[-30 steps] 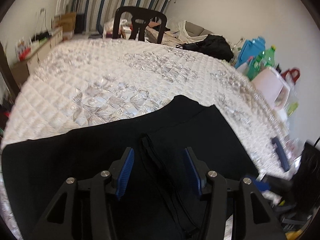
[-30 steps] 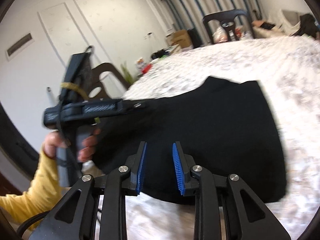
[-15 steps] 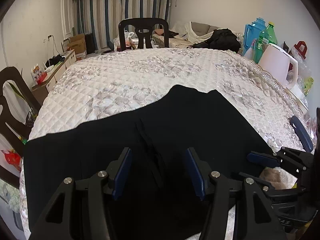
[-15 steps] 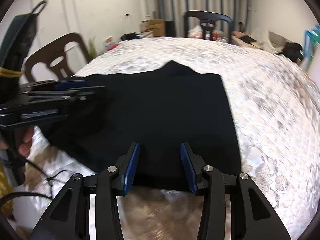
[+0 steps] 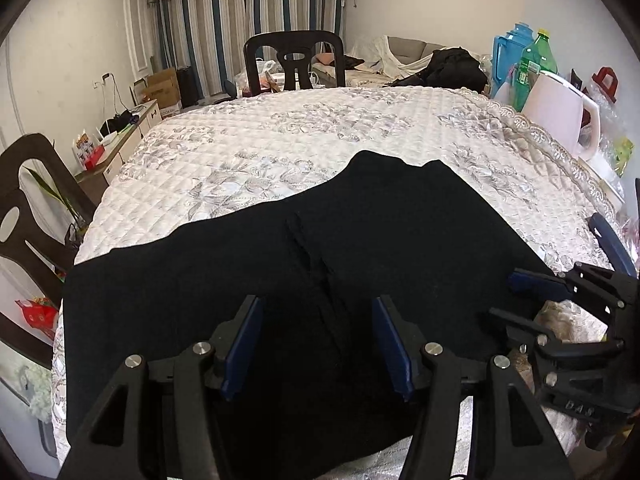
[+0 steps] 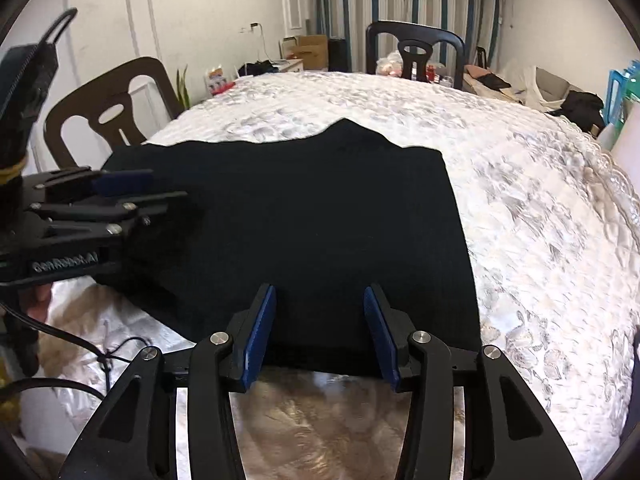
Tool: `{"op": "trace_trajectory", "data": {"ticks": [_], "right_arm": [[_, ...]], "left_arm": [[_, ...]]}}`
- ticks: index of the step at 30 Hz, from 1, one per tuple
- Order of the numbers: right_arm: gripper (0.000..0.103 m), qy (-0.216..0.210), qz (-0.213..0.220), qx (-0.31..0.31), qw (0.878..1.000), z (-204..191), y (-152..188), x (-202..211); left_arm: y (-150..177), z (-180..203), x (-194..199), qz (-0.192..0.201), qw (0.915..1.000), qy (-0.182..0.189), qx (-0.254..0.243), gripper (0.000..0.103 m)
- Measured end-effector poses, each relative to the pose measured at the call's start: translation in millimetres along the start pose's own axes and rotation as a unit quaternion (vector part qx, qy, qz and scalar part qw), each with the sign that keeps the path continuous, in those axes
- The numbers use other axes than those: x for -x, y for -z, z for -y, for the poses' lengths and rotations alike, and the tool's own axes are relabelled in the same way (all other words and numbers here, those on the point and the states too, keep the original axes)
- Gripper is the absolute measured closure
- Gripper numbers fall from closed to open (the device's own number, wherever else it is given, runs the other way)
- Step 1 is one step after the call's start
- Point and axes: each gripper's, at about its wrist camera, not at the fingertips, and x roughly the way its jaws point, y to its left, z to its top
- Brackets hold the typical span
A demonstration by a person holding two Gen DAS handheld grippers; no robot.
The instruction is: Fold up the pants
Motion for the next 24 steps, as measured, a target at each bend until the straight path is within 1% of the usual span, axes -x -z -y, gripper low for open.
{"op": "trace_trajectory", "data": {"ticks": [2,4,7,12,16,20,22,24], "right_arm": [[0.056,0.002,0.000,-0.011,1.000,4,-2,-2],[0.056,0.009,-0.011,-0.018,1.000,6,0,-8],[0.056,0.020,-0.007,0.002,1.000,-4,2,-6],[0.056,-0.001,-0.006,0.021,1.000,-19,3,-1],[0.056,-0.039,0.009,0.004,0.999,-13,-1,10],[0.056,-0.001,0.027,0.002,1.000,-1,-9,14],[0.055,0.011,0.035,-0.003,0.999,9,-14,11],[0.055,0.041,0.020,-0.008,0.999,17,-20,1]], "left_arm": [[1,-2,0,-0.001,1.0000,-0.001,0.003,0.042],[3,-6,1,-0.002,1.0000,-0.006,0.006,0.042],[6,-10,0,-0.005,0.9999,-0.012,0.012,0.042],[10,-15,-1,-0.009,0.9997,-0.018,0.015,0.042],[12,-19,1,-0.011,0.9996,-0.021,0.017,0.042],[14,-25,3,-0.009,0.9994,-0.025,0.021,0.042],[16,-29,5,-0.006,0.9993,-0.024,0.026,0.042],[20,-35,7,-0.004,0.9992,-0.023,0.033,0.042]]}}
